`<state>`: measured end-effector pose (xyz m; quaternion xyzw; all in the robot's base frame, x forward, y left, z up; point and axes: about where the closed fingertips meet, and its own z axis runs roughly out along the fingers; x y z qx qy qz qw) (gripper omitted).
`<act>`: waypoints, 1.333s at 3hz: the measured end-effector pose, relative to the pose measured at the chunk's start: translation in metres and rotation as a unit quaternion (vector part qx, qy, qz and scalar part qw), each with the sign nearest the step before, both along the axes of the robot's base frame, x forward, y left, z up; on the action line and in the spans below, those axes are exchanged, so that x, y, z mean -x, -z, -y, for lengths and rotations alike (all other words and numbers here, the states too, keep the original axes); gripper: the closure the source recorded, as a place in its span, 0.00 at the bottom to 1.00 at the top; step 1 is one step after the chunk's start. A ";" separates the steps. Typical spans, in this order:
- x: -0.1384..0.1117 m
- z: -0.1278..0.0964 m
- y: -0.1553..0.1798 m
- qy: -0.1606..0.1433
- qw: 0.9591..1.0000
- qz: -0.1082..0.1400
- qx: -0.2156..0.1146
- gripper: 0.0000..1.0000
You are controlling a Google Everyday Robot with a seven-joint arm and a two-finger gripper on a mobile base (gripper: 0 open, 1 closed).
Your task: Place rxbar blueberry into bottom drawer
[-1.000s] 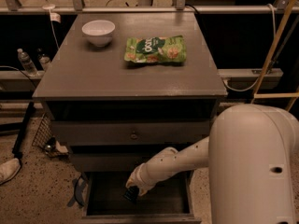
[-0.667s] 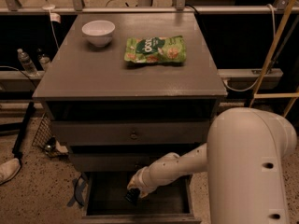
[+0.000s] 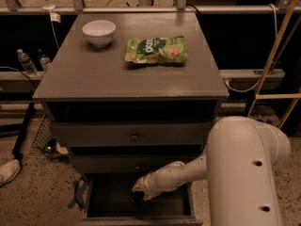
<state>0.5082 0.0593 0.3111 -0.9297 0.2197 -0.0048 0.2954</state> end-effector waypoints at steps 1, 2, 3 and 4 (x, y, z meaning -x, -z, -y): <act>-0.002 0.002 0.019 0.007 1.000 -0.011 -0.006 1.00; -0.009 0.003 0.035 0.009 1.000 -0.021 -0.009 1.00; -0.014 0.006 0.042 0.011 1.000 -0.025 -0.010 1.00; -0.018 0.012 0.052 0.018 0.999 -0.032 -0.004 1.00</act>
Offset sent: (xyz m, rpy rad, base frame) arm 0.0226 -0.0096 -0.0448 0.0219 0.0538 -0.0198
